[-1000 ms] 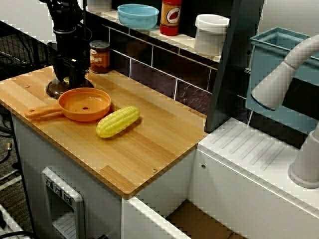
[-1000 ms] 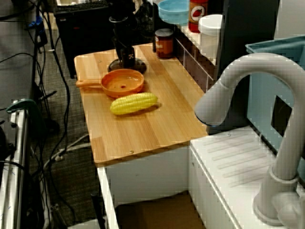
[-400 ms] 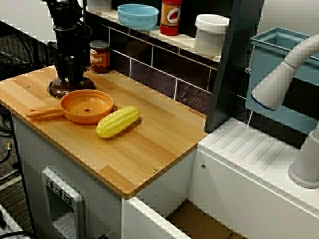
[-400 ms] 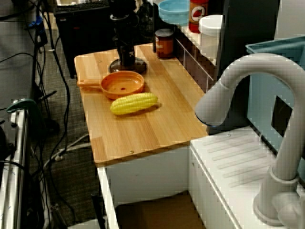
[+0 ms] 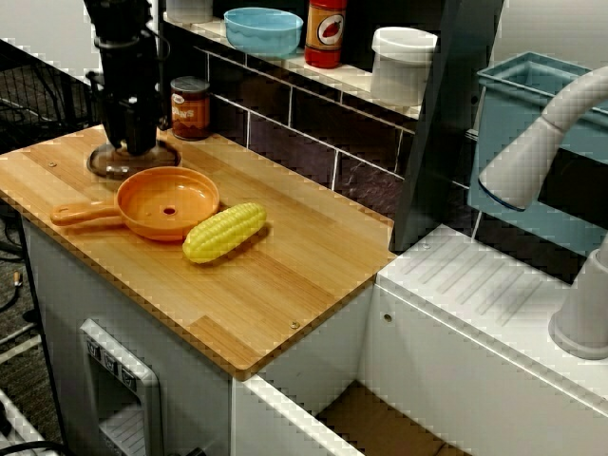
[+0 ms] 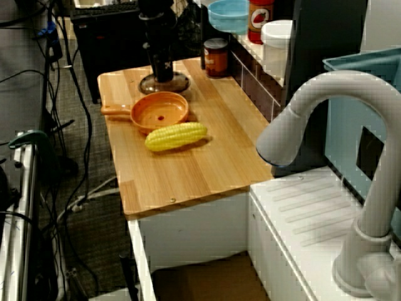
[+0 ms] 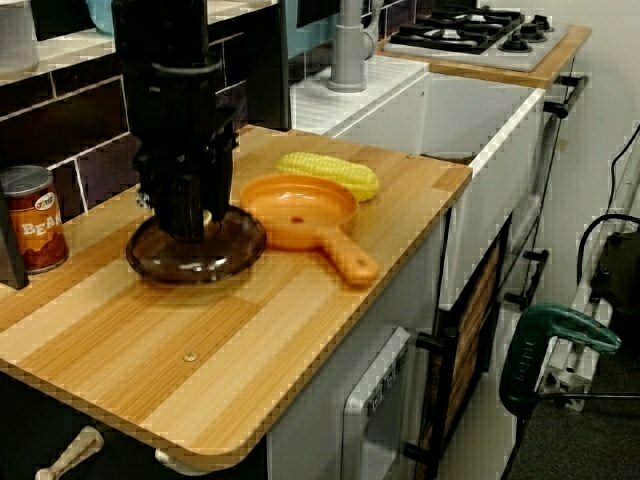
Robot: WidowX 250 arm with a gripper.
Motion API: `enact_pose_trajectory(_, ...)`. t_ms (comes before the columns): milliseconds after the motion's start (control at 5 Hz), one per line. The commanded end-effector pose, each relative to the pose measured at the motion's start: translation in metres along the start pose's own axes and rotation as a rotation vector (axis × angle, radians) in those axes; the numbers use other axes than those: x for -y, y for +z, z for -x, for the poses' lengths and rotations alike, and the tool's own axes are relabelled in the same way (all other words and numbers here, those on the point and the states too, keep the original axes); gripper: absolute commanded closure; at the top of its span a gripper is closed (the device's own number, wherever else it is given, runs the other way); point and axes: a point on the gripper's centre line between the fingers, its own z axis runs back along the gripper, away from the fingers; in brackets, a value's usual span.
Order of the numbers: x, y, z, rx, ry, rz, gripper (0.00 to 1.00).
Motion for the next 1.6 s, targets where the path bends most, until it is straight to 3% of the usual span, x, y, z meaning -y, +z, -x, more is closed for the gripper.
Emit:
enact_pose_trajectory(0, -0.003, 0.041, 0.002, 0.075, -0.027, -0.009, 1.0)
enact_pose_trajectory(1000, 0.038, 0.044, 0.029, 0.079, -0.11, -0.001, 1.0)
enact_pose_trajectory(1400, 0.06, 0.034, 0.044, 0.091, -0.112, -0.006, 1.0)
